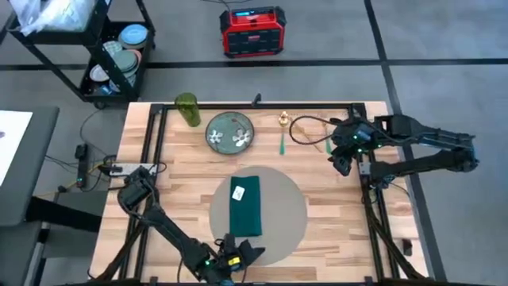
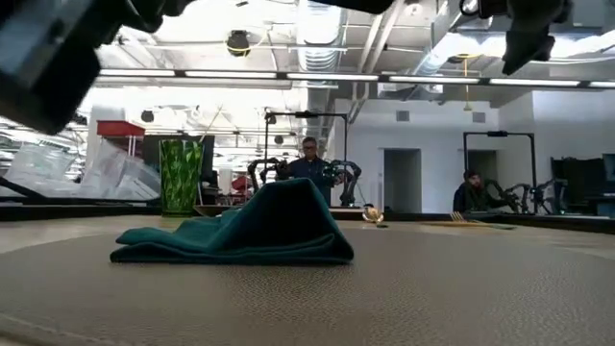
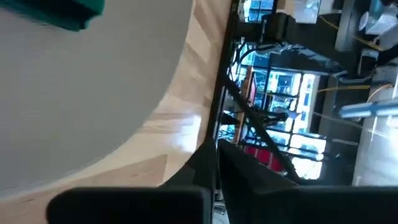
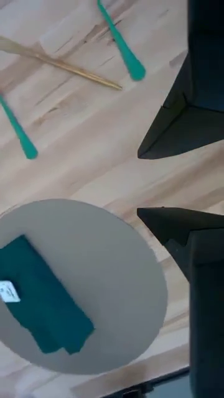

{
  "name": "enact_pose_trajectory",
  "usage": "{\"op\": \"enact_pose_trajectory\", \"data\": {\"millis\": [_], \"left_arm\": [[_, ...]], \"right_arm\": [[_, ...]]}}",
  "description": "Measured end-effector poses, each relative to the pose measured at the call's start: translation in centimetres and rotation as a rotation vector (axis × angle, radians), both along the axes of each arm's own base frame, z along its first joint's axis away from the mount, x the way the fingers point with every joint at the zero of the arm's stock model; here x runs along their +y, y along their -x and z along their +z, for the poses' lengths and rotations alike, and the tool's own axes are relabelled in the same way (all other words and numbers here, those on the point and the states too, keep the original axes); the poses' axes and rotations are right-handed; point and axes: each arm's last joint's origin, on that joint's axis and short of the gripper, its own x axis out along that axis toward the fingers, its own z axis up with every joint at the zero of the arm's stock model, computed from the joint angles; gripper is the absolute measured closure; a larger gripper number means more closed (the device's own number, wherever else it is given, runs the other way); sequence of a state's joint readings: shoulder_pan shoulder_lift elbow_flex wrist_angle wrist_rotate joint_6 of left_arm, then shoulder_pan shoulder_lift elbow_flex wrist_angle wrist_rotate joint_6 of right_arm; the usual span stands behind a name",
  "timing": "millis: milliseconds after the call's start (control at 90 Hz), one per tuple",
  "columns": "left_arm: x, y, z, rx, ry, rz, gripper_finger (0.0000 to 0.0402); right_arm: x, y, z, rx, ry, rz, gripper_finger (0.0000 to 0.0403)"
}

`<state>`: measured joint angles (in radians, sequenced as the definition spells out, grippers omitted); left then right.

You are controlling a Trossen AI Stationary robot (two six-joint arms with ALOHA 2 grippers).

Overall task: Set table place
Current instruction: Fold the green napkin

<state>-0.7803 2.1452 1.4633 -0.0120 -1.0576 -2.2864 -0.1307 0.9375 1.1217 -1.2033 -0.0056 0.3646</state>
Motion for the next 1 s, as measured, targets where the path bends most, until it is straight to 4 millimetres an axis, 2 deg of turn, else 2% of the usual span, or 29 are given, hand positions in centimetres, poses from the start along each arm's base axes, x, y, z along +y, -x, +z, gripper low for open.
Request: {"op": "enact_pose_trajectory", "data": {"millis": [111,244,333,433,533,633,744,811,1000], "left_arm": [[0.0,0.1,0.3,0.033,-0.010,0.014,0.0401],[0.4,0.3,1.1,0.151,-0.044,-0.013,0.0401],[1.0,0.7,2.4,0.224,-0.082,-0.029,0.0401],[2.3,1.4,4.5,0.399,-0.150,-0.094,0.0402],[3.9,1.9,6.9,0.633,-0.259,-0.276,0.0402],[5.0,1.0,8.2,0.767,-0.404,-0.532,0.0402],[6.1,-1.1,8.4,0.761,-0.537,-0.812,0.0402],[7.0,-2.2,8.7,0.729,-0.580,-0.924,0.0402],[9.8,-3.2,8.3,0.820,-0.668,-1.042,0.0394]], "right_arm": [[0.2,0.3,0.0,0.011,0.051,0.081,0.0278],[0.2,0.7,0.2,0.010,0.086,0.137,0.0278],[0.3,1.0,0.2,0.020,0.106,0.172,0.0278],[0.3,1.3,0.2,0.028,0.124,0.205,0.0278],[0.3,1.6,0.3,0.019,0.144,0.235,0.0278],[0.4,1.9,0.4,0.010,0.156,0.250,0.0278],[0.4,2.2,0.5,0.012,0.154,0.253,0.0278],[0.5,2.6,0.5,0.021,0.152,0.254,0.0278],[0.5,3.0,0.5,0.032,0.123,0.216,0.0278]]}}
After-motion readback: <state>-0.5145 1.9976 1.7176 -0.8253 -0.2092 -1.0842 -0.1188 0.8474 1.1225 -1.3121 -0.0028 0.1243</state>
